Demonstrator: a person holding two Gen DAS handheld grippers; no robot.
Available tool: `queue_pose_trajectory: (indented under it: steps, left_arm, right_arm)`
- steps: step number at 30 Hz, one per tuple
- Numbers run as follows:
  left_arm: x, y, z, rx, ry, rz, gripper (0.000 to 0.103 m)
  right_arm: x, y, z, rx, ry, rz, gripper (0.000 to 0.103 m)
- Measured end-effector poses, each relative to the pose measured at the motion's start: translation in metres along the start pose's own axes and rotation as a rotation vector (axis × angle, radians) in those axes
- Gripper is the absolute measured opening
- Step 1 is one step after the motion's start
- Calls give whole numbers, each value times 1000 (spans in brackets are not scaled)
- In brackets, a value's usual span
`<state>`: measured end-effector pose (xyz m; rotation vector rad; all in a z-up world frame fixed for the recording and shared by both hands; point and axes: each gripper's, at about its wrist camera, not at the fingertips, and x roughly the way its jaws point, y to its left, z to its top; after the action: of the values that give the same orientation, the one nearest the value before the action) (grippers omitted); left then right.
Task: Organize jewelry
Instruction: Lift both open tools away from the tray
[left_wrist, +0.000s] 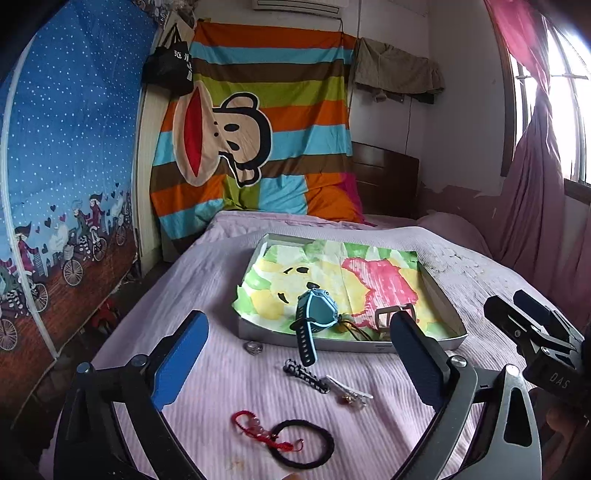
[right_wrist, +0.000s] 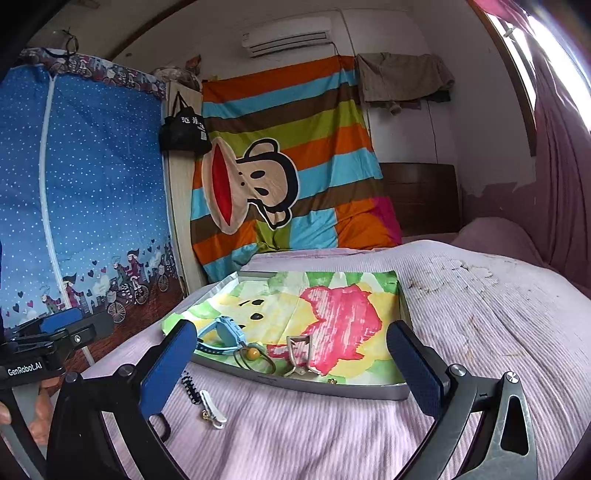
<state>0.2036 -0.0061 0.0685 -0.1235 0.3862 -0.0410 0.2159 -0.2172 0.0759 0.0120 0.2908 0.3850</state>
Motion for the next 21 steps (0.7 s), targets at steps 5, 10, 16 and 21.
queue_pose_trajectory:
  steps: [5, 10, 16, 21]
  left_arm:
    - [-31, 14, -10, -19, -22, 22, 97]
    - [-59, 27, -27, -40, -34, 42, 97]
    - [-78, 37, -50, -61, -26, 58, 97]
    - [-80, 42, -69, -50, 13, 58, 97]
  right_arm:
    - [-22, 25, -10, -50, -24, 26, 103]
    - [-35, 44, -23, -62, -35, 68, 103]
    - [-38, 62, -42, -114, 0, 95, 103]
    - [-34, 68, -56, -134, 52, 98, 103]
